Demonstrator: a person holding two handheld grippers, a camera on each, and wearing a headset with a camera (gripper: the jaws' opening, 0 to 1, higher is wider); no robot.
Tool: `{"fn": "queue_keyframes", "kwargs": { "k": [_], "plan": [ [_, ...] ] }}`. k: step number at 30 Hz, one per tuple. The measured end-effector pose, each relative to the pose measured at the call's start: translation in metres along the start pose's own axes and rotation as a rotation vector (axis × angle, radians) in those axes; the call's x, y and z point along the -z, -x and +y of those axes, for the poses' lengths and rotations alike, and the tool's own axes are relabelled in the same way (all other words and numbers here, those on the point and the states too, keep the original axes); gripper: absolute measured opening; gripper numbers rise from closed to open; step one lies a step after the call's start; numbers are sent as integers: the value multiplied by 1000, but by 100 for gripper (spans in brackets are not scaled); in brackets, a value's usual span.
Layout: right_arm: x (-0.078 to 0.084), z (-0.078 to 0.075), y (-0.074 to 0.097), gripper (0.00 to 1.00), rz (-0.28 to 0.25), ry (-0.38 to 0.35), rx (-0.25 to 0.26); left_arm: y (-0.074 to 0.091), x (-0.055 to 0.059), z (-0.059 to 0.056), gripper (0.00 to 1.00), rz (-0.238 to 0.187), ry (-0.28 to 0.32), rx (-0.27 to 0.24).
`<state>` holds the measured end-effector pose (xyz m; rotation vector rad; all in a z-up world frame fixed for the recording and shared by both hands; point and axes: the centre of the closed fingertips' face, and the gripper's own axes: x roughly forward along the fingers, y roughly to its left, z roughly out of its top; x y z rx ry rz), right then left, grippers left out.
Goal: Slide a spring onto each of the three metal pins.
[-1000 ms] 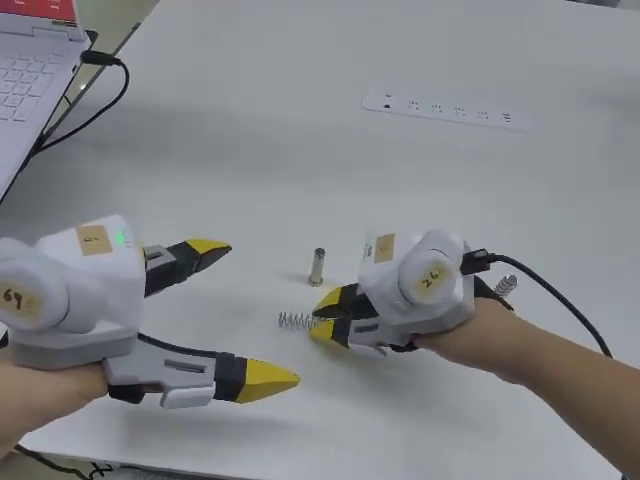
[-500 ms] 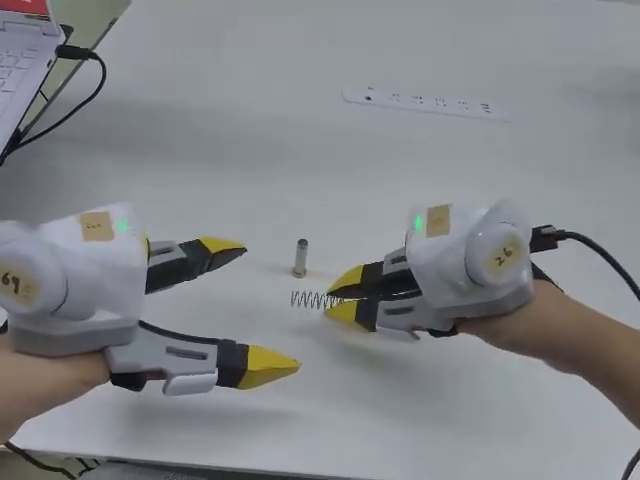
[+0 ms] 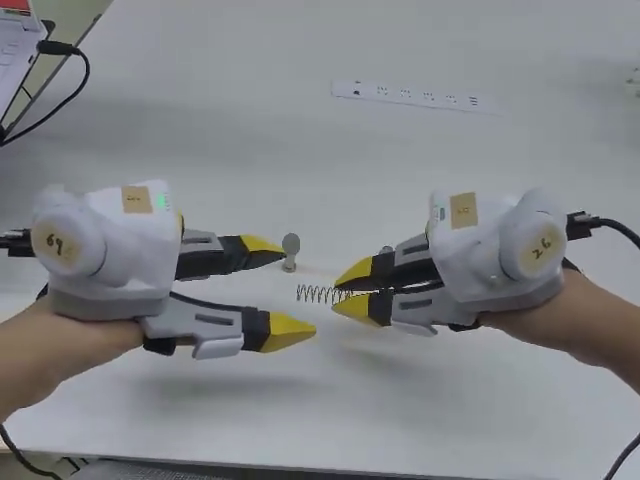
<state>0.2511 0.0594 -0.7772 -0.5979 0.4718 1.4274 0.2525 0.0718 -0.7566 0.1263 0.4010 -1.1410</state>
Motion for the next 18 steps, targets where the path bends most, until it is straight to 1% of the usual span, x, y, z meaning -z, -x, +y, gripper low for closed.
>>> {"fn": "queue_keyframes", "kwargs": {
  "k": [3,6,8,10,13,18],
  "plan": [
    [-4,1,1,8,-16,0,-5,-7,-3,-3,37,5,-26,23],
    [-8,2,3,8,-35,2,-8,-11,-4,-4,32,5,-33,42],
    [-10,2,5,8,-39,5,-9,-13,-3,-5,28,14,-41,54],
    [-11,2,6,8,-43,7,-9,-15,-5,-7,23,9,-46,69],
    [-10,1,9,8,-45,11,-10,-17,-6,-9,18,6,-47,84],
    [-6,1,14,8,-39,13,-10,-21,-7,-13,13,4,-52,100]
  ]
}}
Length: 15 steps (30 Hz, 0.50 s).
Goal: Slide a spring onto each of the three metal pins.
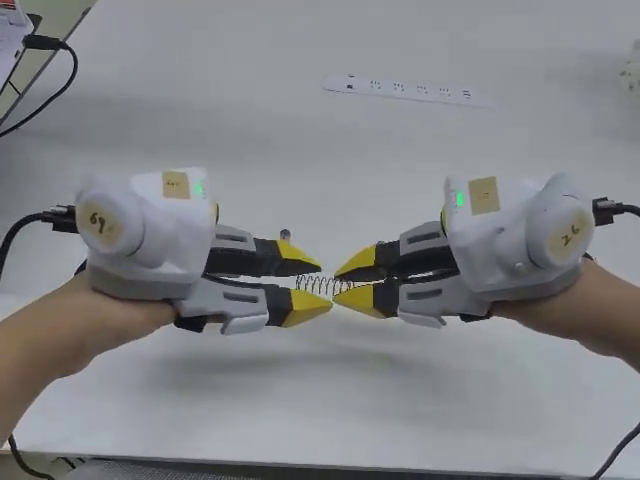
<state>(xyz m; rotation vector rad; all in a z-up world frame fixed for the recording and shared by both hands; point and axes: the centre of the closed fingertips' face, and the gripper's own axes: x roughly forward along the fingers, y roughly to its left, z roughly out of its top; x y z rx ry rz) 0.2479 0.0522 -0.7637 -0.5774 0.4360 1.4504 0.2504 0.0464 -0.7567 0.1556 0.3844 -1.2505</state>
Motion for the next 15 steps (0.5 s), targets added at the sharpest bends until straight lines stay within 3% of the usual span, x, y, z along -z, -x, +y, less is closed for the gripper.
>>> {"fn": "queue_keyframes", "kwargs": {
  "k": [7,15],
  "plan": [
    [2,2,6,8,-8,-8,-4,-6,-4,-5,7,-14,-7,25],
    [3,3,10,8,-21,-30,3,-10,-5,-7,6,-20,-14,34]
  ]
}}
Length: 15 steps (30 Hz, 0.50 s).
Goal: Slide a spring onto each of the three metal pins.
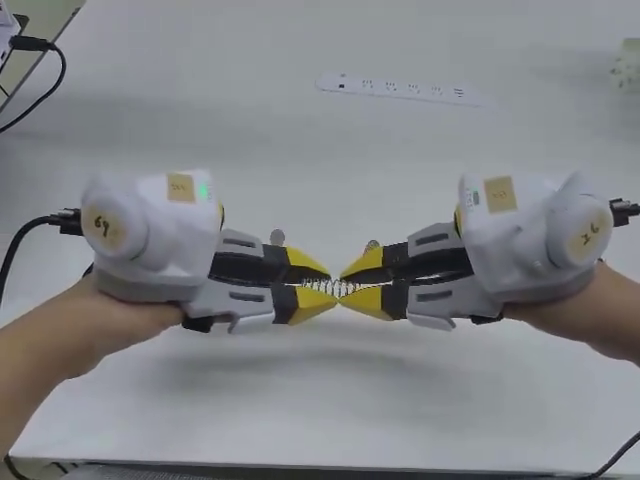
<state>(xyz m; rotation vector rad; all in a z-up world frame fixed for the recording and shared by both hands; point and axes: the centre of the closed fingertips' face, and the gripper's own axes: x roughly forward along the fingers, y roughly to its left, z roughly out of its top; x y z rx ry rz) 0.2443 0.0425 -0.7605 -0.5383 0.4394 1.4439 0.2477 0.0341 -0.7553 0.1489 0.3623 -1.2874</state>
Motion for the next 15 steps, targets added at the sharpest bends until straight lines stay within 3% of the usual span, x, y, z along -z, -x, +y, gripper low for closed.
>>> {"fn": "queue_keyframes", "kwargs": {
  "k": [15],
  "plan": [
    [8,7,3,8,11,-11,-8,-4,2,-12,2,9,-33,43]
  ]
}}
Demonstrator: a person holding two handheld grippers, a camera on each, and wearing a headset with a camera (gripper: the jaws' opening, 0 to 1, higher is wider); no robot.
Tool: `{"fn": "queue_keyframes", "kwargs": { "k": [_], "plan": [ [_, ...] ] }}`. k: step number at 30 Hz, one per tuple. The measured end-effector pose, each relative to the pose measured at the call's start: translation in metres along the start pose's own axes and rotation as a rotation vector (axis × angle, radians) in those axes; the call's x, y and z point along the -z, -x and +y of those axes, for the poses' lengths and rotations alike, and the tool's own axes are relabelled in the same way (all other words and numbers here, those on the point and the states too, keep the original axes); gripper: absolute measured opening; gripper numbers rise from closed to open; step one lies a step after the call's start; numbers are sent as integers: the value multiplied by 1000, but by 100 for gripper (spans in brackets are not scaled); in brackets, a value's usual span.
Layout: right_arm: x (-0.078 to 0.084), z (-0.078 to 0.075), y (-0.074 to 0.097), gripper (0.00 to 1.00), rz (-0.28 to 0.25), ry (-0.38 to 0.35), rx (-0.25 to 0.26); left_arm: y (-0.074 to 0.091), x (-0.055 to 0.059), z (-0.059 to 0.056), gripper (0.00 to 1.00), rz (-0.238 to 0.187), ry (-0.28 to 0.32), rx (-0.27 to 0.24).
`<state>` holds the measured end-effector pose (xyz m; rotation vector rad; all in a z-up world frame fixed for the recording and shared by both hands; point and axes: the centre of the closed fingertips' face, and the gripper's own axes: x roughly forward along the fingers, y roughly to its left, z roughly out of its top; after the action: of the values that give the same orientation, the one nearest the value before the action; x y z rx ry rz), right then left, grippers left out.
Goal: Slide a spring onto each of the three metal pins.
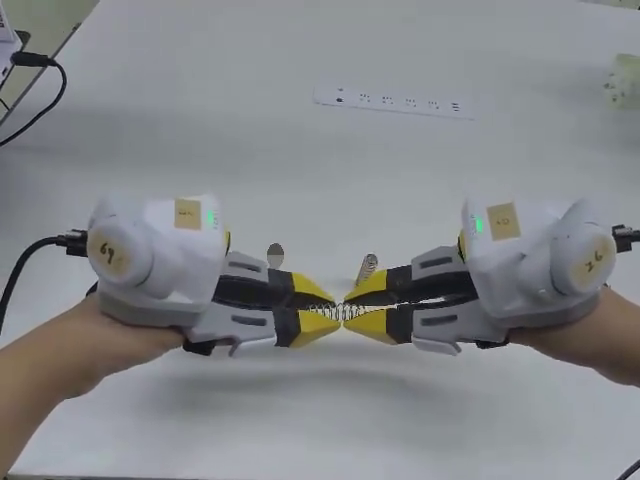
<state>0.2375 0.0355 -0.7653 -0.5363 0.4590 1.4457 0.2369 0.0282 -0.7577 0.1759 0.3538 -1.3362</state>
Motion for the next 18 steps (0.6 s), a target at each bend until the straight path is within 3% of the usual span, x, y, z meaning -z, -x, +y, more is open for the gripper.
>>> {"fn": "queue_keyframes", "kwargs": {
  "k": [18],
  "plan": [
    [4,1,6,12,2,-43,3,2,-6,-1,2,-4,8,15]
  ]
}}
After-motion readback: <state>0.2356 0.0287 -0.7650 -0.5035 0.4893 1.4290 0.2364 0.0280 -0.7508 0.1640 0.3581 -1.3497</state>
